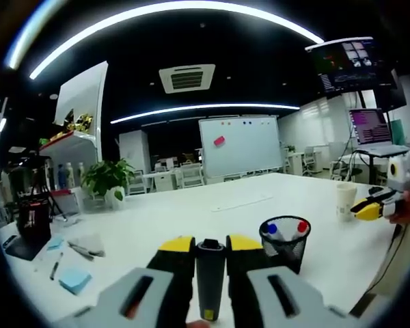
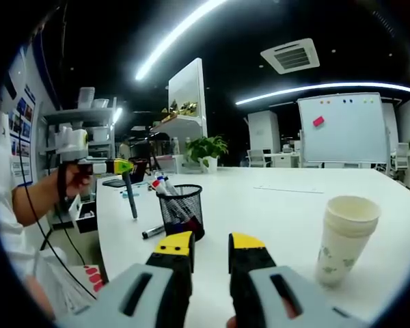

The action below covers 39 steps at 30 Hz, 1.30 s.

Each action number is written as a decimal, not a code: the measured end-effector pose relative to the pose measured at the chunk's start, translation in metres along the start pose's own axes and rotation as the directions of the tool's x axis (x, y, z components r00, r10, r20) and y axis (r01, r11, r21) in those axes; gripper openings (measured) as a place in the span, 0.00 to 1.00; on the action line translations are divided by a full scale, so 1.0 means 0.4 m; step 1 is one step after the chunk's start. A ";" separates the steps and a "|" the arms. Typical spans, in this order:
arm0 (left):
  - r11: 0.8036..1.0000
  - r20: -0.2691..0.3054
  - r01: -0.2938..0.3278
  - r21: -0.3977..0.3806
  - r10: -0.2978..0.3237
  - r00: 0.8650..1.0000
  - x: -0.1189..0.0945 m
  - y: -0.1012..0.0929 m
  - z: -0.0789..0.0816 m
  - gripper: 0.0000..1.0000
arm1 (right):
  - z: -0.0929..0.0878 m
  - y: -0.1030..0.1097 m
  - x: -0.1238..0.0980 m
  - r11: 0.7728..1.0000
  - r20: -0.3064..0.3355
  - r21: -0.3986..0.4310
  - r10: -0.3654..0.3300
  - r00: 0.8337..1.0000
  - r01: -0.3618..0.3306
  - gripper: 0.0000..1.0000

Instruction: Place the scattered laser pointers and whiteboard markers into the pen holder and stack the scattered paper cups together

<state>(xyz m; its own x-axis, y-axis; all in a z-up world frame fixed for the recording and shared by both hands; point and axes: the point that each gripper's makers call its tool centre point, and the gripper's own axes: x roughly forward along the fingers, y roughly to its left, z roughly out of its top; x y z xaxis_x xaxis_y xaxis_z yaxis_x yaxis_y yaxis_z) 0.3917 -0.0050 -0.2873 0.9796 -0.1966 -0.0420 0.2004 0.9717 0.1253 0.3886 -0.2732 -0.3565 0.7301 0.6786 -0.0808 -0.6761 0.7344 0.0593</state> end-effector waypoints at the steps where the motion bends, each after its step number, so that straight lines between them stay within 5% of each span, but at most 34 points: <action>1: 1.000 0.004 0.001 0.001 -0.001 1.000 0.000 0.001 0.004 0.18 | 0.000 -0.001 0.000 1.000 0.000 0.000 -0.001 1.000 0.001 0.19; 39: 0.992 0.026 0.125 0.001 -0.125 0.992 0.035 -0.040 0.077 0.18 | 0.000 0.011 0.009 1.000 -0.010 -0.010 0.008 1.000 -0.008 0.19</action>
<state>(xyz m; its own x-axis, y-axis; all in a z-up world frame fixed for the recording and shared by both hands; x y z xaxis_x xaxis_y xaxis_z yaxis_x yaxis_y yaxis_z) 0.4027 -0.0272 -0.2592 0.9470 -0.3199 -0.0311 0.3212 0.9394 0.1201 0.3882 -0.2675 -0.3565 0.7239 0.6840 -0.0905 -0.6826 0.7291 0.0499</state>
